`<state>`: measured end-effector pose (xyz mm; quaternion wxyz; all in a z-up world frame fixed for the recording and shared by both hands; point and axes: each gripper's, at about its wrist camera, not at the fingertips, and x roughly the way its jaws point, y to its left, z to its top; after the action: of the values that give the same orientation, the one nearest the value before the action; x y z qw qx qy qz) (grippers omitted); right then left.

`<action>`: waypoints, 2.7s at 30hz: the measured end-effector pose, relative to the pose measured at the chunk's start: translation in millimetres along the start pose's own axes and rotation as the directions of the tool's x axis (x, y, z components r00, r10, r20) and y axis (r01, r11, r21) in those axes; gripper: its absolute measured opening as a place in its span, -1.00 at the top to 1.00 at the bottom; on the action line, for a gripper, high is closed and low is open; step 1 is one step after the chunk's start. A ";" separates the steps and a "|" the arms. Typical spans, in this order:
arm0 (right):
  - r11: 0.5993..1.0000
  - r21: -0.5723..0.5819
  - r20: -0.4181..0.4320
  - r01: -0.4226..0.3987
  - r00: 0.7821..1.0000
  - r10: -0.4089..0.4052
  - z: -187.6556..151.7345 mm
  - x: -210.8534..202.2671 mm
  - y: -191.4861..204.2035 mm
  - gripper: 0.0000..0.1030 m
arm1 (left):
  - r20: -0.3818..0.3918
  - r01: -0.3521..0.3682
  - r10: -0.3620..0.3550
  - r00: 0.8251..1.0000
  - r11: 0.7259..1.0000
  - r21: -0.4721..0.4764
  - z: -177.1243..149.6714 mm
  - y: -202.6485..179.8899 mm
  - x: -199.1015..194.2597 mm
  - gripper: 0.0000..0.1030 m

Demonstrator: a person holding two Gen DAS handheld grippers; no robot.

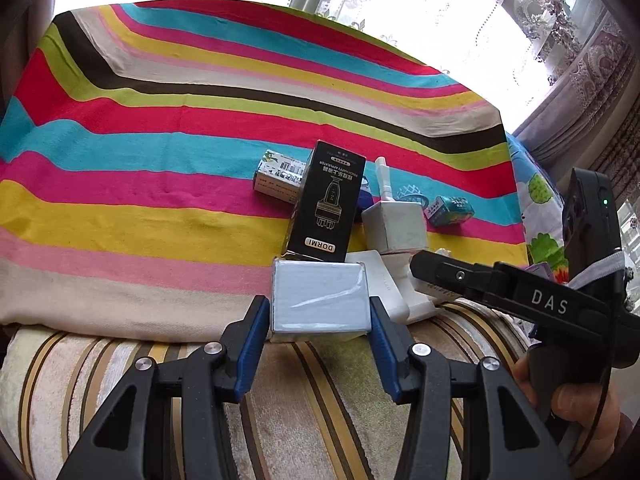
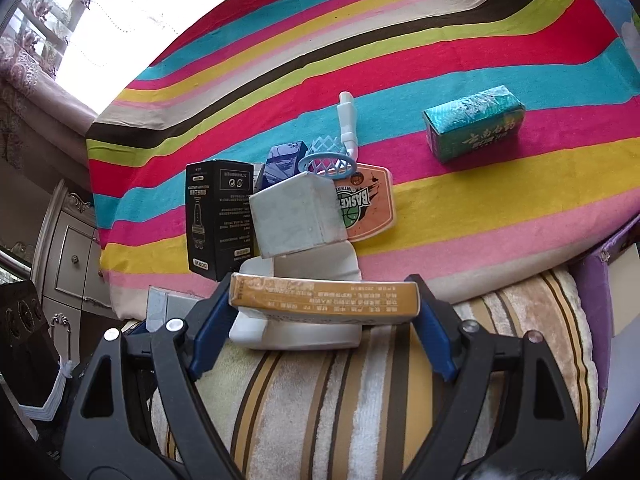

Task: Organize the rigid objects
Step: 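Grasp the beige box with the right gripper while the left grasps a silver box, then carry both boxes into the storage box and release them, then withdraw both grippers from the storage box toward the pile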

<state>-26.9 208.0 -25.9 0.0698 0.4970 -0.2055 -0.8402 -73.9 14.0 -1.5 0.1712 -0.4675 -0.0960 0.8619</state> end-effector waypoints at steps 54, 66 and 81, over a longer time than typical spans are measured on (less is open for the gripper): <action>0.887 0.194 0.384 0.419 0.800 -0.461 -61.3 -228.9 -181.3 -0.81 | -0.048 0.332 -0.331 0.942 0.911 0.246 -41.6 -225.4 0.0 -0.30; 0.912 0.131 0.384 0.390 0.828 -0.409 -53.9 -225.9 -155.1 -0.81 | 0.008 0.304 -0.311 0.950 0.934 0.188 -26.4 -185.3 -11.5 -0.32; 0.941 -0.031 0.321 0.336 0.895 -0.309 -52.5 -186.4 -96.0 -0.81 | 0.123 0.234 -0.233 0.965 0.972 0.004 -4.3 -98.3 -24.6 -0.32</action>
<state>119.4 340.4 62.5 -0.0826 0.3821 -0.0924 -0.9158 -37.7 95.3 47.1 0.2630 -0.3999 -0.1654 0.8623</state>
